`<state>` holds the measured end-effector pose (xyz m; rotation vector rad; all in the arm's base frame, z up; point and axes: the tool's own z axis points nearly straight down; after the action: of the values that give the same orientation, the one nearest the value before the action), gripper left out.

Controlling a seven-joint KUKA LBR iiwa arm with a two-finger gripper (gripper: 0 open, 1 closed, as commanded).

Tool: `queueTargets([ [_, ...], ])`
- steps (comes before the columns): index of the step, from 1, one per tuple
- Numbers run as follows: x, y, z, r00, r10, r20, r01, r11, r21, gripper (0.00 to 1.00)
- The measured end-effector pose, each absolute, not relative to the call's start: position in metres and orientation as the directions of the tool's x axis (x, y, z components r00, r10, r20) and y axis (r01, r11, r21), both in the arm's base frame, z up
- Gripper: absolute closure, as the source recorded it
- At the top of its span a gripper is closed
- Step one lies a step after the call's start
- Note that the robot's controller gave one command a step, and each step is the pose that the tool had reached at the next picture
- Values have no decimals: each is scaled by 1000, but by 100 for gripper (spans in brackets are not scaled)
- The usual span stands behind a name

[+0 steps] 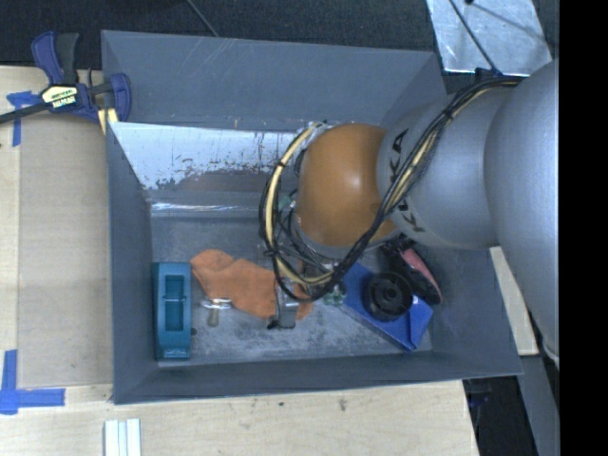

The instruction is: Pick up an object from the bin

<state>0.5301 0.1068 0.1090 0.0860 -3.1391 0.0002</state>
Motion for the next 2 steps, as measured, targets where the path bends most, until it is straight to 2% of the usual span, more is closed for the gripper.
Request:
queueTargets([
  [1, 537, 118, 89, -996, -85, -4, -85, 996, 0, 0],
  [2, 536, 114, 71, -990, -143, -3, -143, 990, 0, 100],
])
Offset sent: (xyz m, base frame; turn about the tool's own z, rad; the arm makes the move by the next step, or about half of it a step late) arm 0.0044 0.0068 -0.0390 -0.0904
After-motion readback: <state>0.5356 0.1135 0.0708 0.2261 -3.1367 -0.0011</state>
